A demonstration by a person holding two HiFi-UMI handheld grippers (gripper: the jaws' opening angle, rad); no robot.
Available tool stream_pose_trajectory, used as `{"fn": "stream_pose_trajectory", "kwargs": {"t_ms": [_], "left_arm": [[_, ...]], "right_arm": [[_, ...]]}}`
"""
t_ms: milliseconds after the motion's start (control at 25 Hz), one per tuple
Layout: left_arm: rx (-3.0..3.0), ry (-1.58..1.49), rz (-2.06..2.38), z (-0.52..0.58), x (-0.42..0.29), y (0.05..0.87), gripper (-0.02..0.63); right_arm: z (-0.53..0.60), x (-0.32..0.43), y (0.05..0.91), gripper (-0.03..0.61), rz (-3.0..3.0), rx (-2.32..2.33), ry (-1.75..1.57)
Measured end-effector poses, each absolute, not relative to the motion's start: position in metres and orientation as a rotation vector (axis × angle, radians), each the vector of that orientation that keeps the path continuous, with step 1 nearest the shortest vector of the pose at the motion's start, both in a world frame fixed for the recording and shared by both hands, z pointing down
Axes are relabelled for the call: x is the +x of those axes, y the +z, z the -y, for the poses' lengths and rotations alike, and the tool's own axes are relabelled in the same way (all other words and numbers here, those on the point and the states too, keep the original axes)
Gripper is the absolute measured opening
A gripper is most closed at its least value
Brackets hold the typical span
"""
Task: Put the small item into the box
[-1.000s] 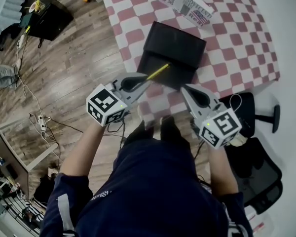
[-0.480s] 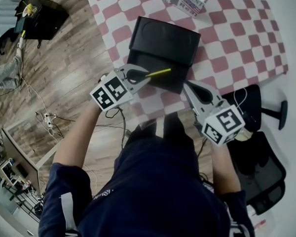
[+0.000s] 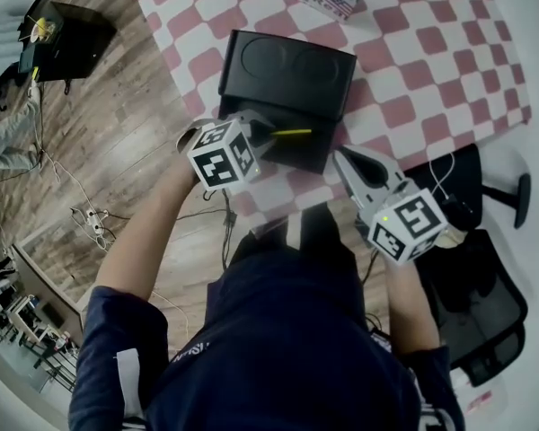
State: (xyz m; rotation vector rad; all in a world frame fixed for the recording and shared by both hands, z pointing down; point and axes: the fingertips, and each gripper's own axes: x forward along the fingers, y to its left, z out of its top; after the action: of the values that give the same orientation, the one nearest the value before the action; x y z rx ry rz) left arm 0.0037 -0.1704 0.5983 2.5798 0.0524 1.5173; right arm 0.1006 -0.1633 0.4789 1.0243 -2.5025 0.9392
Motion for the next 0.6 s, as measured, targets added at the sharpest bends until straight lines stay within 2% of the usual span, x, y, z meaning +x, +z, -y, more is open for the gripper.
{"fn": "stream_pose_trajectory", "kwargs": {"t_ms": [600], "left_arm": [[2.452, 1.718, -0.086, 0.171, 0.001, 0.634, 0.048]], "right_arm": [[0.173, 0.107, 0.491, 0.015, 2.467, 1.027, 0.96]]}}
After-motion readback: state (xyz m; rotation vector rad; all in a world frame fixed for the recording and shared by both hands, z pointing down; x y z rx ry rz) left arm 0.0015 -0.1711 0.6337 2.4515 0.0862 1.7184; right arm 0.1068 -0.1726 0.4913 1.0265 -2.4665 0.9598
